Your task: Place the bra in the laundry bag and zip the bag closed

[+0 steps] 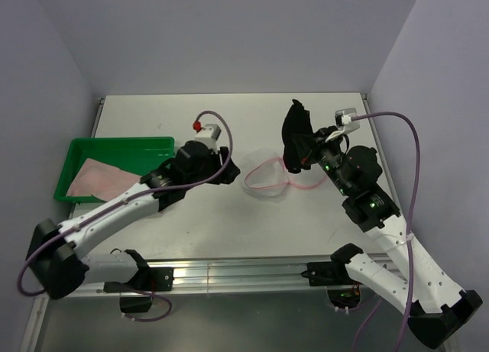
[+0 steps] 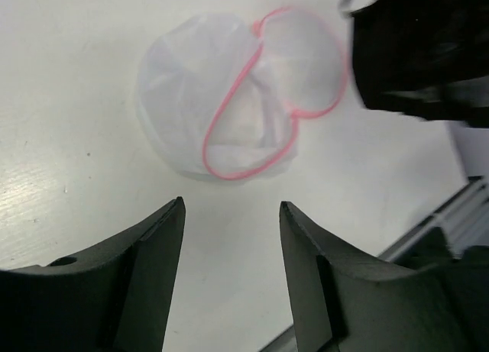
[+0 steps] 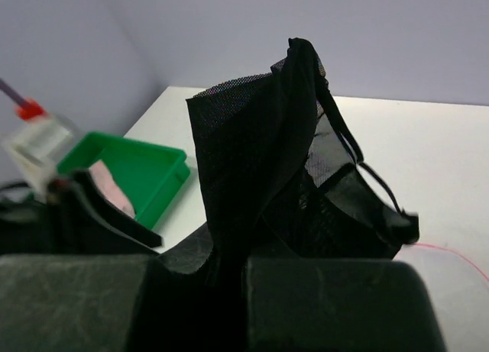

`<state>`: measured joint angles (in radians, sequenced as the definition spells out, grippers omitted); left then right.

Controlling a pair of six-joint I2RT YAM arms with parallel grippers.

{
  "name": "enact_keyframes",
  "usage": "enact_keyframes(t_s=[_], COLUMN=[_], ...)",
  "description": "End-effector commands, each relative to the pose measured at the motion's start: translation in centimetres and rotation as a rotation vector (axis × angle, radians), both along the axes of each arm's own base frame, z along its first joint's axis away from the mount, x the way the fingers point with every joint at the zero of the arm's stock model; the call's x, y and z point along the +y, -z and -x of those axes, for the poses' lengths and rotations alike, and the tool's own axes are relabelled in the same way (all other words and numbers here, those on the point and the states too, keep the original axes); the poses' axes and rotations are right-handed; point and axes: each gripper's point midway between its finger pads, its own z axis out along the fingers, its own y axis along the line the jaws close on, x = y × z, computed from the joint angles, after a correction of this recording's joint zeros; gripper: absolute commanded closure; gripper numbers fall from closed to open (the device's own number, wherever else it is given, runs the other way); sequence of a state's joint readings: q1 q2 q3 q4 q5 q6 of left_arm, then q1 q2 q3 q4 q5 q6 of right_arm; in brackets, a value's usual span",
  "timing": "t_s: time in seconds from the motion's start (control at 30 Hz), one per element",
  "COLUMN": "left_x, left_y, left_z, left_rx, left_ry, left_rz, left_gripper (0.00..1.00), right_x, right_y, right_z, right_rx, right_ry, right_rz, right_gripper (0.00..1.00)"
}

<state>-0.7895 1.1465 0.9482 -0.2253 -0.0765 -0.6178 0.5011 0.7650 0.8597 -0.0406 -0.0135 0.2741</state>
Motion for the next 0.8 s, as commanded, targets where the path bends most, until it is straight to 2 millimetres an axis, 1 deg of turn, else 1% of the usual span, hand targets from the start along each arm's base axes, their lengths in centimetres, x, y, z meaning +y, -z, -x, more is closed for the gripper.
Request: enact_keyframes(t_s=[0.0, 0.03, 0.1, 0.13, 0.2, 0.23, 0.3, 0.33, 0.37, 0.4, 0.47, 0.5, 0.53, 0.57, 0.6, 0.67, 0.7, 0.73, 0.77], left_x=[-2.3, -3.3, -4.1, -5.0, -5.7, -6.5, -7.1, -7.4, -7.9, -8.0, -8.6, -8.7, -8.8, -8.5, -8.4, -8.8, -8.7, -8.6, -8.6], left_y=[1.2, 2.5, 3.9, 5.1, 6.5, 7.6, 8.5, 9.8, 9.8, 10.7, 10.8, 11.3, 11.2, 11.4, 11.6, 11.1, 10.9, 10.8, 10.7], left_z=[-2.3, -3.5, -4.5, -5.3, -6.0, -6.5, -6.8, -6.9, -7.0, -7.1, -7.4, -7.6, -8.0, -8.4, -8.6, -9.0, -9.2, -9.3, -9.3], left_rx=[-0.054, -0.044, -0.039, -0.024, -0.011, 0.006, 0.011, 0.031, 0.031, 0.048, 0.050, 0.055, 0.047, 0.046, 0.049, 0.031, 0.026, 0.025, 0.025], left_ry=[0.039, 0.043, 0.060, 0.077, 0.094, 0.113, 0.143, 0.156, 0.169, 0.174, 0.187, 0.184, 0.177, 0.159, 0.150, 0.140, 0.133, 0.125, 0.119], left_rz=[-0.022, -0.046, -0.083, -0.102, -0.132, -0.146, -0.158, -0.176, -0.173, -0.181, -0.180, -0.188, -0.190, -0.201, -0.203, -0.175, -0.172, -0.172, -0.167], left_gripper=[0.41, 0.41, 0.41, 0.41, 0.41, 0.41, 0.41, 0.41, 0.41, 0.41, 0.43, 0.44, 0.46, 0.49, 0.59, 0.74, 0.89, 0.96, 1.00], right_x=[-2.4, -3.0, -3.3, -3.4, -3.5, -3.6, -3.5, -3.2, -3.1, -3.0, -2.8, -2.6, -2.4, -2.2, -1.7, -1.6, -1.6, -1.5, -1.3], right_y=[-2.0, -2.3, -2.2, -2.2, -1.7, -1.6, -1.3, -1.2, -0.9, -0.7, -0.5, -0.1, -0.2, -0.1, 0.3, 0.9, 1.8, 1.4, 1.9], right_z=[-0.2, 0.0, 0.0, 0.1, 0.2, 0.4, 0.5, 0.5, 0.4, 0.4, 0.6, 0.6, 0.6, 0.6, 0.7, 0.9, 0.9, 0.8, 0.7], right_rx=[-0.028, -0.043, -0.045, -0.043, -0.035, -0.037, -0.031, -0.030, -0.024, -0.019, -0.019, -0.014, -0.019, -0.019, -0.008, 0.002, 0.016, -0.006, 0.000], right_ry=[0.117, 0.132, 0.143, 0.145, 0.146, 0.143, 0.135, 0.120, 0.116, 0.111, 0.097, 0.089, 0.080, 0.066, 0.040, 0.032, 0.033, 0.027, 0.018], right_rz=[-0.072, -0.078, -0.079, -0.083, -0.079, -0.081, -0.080, -0.076, -0.076, -0.075, -0.082, -0.081, -0.088, -0.087, -0.083, -0.081, -0.076, -0.088, -0.087], right_gripper=[1.00, 1.00, 1.00, 1.00, 1.00, 1.00, 1.00, 1.00, 1.00, 1.00, 1.00, 1.00, 1.00, 1.00, 1.00, 1.00, 1.00, 1.00, 1.00])
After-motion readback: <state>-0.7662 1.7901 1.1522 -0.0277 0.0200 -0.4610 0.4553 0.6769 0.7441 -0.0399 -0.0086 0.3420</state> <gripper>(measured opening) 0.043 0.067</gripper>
